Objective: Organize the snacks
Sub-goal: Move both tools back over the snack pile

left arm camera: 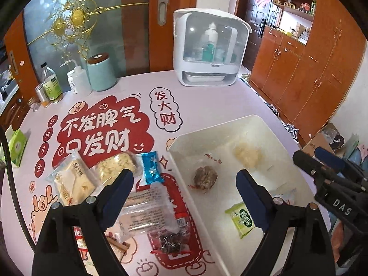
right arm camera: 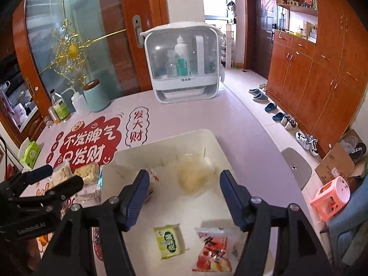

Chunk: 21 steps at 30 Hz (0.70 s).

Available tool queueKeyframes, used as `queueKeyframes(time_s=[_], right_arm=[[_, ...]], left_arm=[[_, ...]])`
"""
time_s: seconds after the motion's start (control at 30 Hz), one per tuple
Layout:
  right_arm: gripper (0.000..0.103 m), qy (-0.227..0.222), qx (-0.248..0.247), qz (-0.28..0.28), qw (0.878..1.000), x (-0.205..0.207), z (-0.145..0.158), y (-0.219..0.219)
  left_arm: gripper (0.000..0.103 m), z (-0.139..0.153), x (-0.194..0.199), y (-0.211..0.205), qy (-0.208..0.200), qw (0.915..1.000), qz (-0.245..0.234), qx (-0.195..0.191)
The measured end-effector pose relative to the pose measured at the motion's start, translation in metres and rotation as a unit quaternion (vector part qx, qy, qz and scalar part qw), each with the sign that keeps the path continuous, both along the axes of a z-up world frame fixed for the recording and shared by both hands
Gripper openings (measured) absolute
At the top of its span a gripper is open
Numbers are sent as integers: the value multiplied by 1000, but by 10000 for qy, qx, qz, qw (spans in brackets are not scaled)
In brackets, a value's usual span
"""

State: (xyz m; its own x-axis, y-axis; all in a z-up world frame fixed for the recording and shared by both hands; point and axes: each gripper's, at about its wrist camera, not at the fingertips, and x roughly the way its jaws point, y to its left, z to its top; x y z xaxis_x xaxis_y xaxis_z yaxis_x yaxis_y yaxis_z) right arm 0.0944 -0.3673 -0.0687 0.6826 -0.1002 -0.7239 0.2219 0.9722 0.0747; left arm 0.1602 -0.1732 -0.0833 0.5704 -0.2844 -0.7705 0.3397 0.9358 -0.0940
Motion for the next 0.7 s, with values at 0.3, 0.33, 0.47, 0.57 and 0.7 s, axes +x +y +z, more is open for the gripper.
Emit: queueKeyframes(time_s=[0.3,0.33,0.47,0.57,0.7], right_arm=[[64,124,-15,21,9999,-18,4,48],[64,117,-23,16,9999,-20,6,56],[64,68,44,13,10000,-30,17,91],[64,-18,81,46,10000,-36,27,117],[64,-167,16,164,9997,-43,40,160]], left_arm=[[90,14,-23,62,-78,9999,20,-65],[90,18,-26,73,-103,9999,22,-56],[90,36,-39,118,-298,9995,78,-39],[90,51,-47,156,-477,9987,180,-53],[91,63,-56,206,-629,9972,380,-102]])
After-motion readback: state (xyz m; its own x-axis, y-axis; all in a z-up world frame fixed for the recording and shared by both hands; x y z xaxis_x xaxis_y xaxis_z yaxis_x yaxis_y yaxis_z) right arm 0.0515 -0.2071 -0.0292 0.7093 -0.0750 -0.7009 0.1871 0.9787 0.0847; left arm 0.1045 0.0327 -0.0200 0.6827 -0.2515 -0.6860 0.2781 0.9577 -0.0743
